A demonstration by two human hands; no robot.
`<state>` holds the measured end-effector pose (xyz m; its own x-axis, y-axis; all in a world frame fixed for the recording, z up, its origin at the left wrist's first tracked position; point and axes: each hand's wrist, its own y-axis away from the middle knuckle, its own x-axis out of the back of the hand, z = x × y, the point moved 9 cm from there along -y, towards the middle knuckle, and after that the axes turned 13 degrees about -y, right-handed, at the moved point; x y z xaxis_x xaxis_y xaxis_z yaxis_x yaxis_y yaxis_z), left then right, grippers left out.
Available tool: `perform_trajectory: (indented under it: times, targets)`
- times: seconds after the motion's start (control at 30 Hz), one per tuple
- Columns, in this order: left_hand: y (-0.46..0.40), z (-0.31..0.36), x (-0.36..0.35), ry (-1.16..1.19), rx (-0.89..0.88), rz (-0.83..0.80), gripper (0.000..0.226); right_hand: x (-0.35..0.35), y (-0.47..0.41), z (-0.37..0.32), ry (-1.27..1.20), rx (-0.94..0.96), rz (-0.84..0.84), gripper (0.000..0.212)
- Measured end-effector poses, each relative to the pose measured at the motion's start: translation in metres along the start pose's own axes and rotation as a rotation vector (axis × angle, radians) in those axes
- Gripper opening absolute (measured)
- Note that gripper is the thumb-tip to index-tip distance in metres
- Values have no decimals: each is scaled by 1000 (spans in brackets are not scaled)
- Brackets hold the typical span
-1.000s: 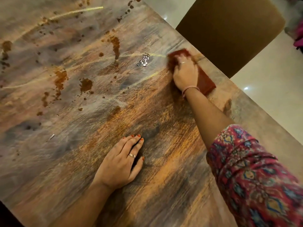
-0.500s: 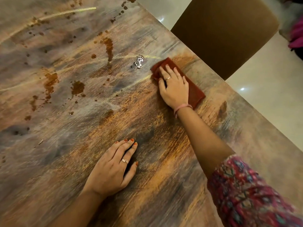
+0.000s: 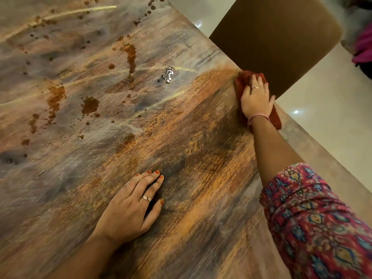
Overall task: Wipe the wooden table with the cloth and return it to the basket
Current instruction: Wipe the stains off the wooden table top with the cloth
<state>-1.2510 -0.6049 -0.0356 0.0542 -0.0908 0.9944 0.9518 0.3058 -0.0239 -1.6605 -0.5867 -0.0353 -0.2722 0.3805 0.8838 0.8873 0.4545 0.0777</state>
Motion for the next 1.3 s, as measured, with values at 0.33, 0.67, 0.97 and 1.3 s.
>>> perform_trajectory:
  times: [0.33, 0.67, 0.97, 1.3]
  targets:
    - [1, 4, -3, -48, 1, -30, 60, 28, 27, 68, -15, -390, 202, 54]
    - [2, 2, -6, -41, 15, -56, 62, -32, -30, -58, 33, -60, 36, 58]
    - [1, 2, -4, -29, 21, -71, 60, -28, 58, -46, 48, 463, -268, 55]
    - [2, 2, -5, -28, 23, -104, 63, -12, 44, -29, 7, 437, -246, 48]
